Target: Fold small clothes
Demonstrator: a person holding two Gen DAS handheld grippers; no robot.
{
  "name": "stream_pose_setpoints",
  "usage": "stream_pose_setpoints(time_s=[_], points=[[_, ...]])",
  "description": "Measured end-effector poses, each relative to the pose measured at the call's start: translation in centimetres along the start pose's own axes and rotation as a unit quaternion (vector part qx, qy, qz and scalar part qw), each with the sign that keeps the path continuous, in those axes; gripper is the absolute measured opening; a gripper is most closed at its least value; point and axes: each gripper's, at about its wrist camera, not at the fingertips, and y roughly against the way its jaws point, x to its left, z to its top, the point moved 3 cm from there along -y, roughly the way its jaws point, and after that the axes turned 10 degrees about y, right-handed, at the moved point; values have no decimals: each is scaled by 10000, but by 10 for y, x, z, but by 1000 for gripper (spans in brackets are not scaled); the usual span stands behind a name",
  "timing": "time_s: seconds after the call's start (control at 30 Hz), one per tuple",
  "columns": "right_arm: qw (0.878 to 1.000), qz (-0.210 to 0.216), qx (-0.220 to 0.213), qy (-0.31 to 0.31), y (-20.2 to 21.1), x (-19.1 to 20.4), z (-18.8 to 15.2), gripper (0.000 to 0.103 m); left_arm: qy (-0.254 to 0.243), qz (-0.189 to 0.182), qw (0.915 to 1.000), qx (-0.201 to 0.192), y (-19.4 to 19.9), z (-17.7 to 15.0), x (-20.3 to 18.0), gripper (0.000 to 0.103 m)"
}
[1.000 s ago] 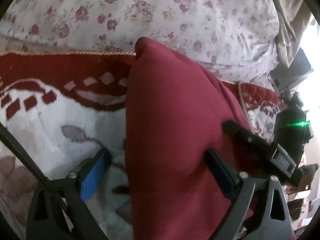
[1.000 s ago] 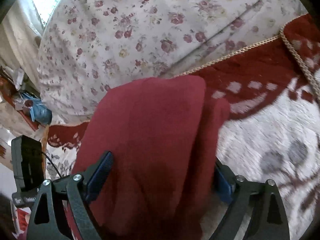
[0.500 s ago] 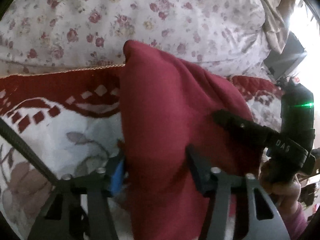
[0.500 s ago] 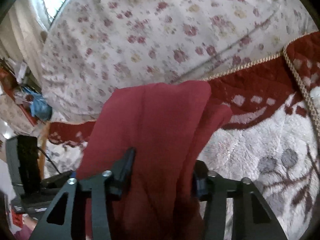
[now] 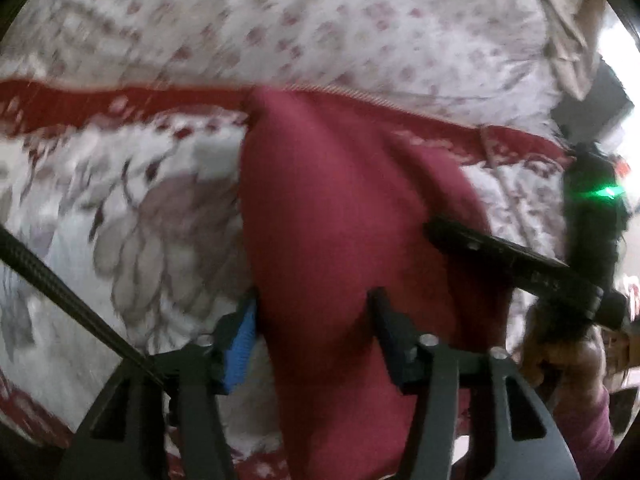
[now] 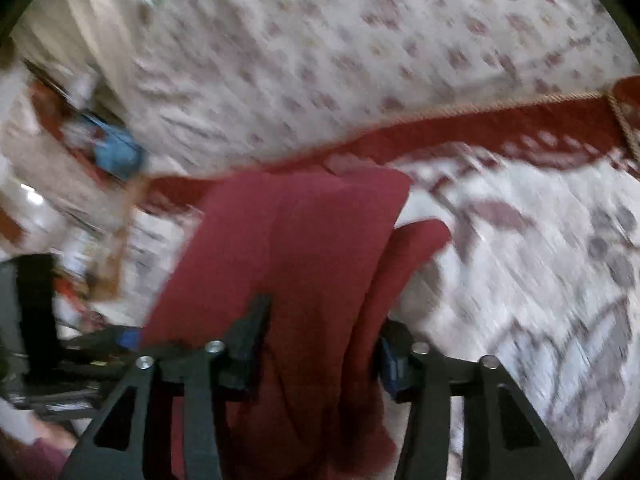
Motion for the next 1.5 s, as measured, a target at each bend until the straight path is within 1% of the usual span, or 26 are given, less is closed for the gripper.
stream_pose_setpoints(time_s=[0.03, 0.07, 0.17, 0.2, 0.23, 0.27, 0.37, 0.43, 0.47, 0.5, 0.53, 0.57, 0.6, 0.63, 0.67, 0.73, 0.83, 0.87, 0.9, 0.93, 0.97, 1.0, 1.07, 1.17, 1.43, 1.5], points=[[9998, -167, 2, 57, 2, 0, -4, 67, 93, 46, 9999, 9, 0, -4, 5, 62], [9994, -315, -59, 161, 7, 2, -7, 70, 148, 90, 9998, -40, 2, -6, 8, 70], [9933, -838, -276, 740, 40, 22, -13, 70, 138, 411, 9979, -476, 20, -9, 14, 76], [9899, -914, -397, 1007, 54, 35, -16, 70, 156, 495, 9968, -605, 24, -8, 16, 76], [9882, -897, -454, 1157, 63, 43, -18, 70, 201, 585, 9950, -788, 29, -8, 18, 77], [9866, -853, -508, 1296, 70, 51, -19, 69, 234, 616, 9940, -875, 32, -8, 20, 77], [9809, -694, -803, 1631, 83, 79, -29, 56, 414, 632, 9930, -906, 37, -8, 24, 77], [9779, -616, -751, 1853, 76, 92, -36, 52, 447, 657, 9924, -936, 39, -10, 26, 77], [9763, -647, -664, 1953, 69, 96, -39, 46, 417, 695, 9920, -963, 40, -9, 26, 77], [9747, -771, -537, 2030, 59, 97, -41, 42, 346, 753, 9914, -1009, 40, -10, 24, 77], [9714, -1037, -386, 2102, 46, 93, -46, 40, 270, 815, 9907, -1057, 40, -11, 20, 77], [9690, -1229, -314, 2120, 40, 90, -48, 33, 205, 872, 9898, -1110, 41, -11, 19, 77], [9671, -1486, -146, 2058, 29, 79, -52, 28, 179, 894, 9891, -1157, 42, -12, 19, 77], [9704, -1452, -82, 1927, 23, 71, -54, 28, 176, 887, 9882, -1234, 45, -13, 18, 77], [9751, -1338, -110, 1766, 21, 65, -56, 28, 180, 881, 9878, -1270, 46, -14, 18, 78], [9778, -1247, -150, 1675, 24, 64, -56, 28, 182, 892, 9868, -1338, 48, -14, 17, 78], [9801, -1137, -159, 1618, 37, 71, -54, 34, 215, 910, 9852, -1438, 54, -14, 15, 78], [9810, -1111, -185, 1581, 41, 73, -53, 44, 213, 889, 9849, -1469, 57, -14, 14, 78], [9821, -1071, -250, 1532, 46, 74, -52, 57, 211, 882, 9845, -1500, 59, -14, 13, 78], [9827, -1060, -382, 1469, 55, 77, -51, 64, 209, 883, 9836, -1557, 63, -14, 11, 78], [9817, -1137, -505, 1442, 62, 81, -50, 76, 203, 882, 9830, -1595, 65, -14, 10, 79], [9801, -1226, -606, 1437, 67, 85, -49, 80, 190, 886, 9824, -1633, 68, -15, 9, 79], [9765, -1421, -739, 1440, 77, 91, -47, 81, 129, 932, 9802, -1742, 75, -15, 5, 82], [9749, -1549, -778, 1400, 82, 95, -43, 84, 84, 969, 9776, -1867, 82, -17, 1, 83], [9760, -1669, -860, 1107, 87, 89, -38, 88, 28, 1061, 9715, -2119, 97, -20, -4, 84], [9750, -1728, -906, 1064, 89, 89, -37, 91, 31, 1069, 9703, -2171, 99, -20, -4, 84]])
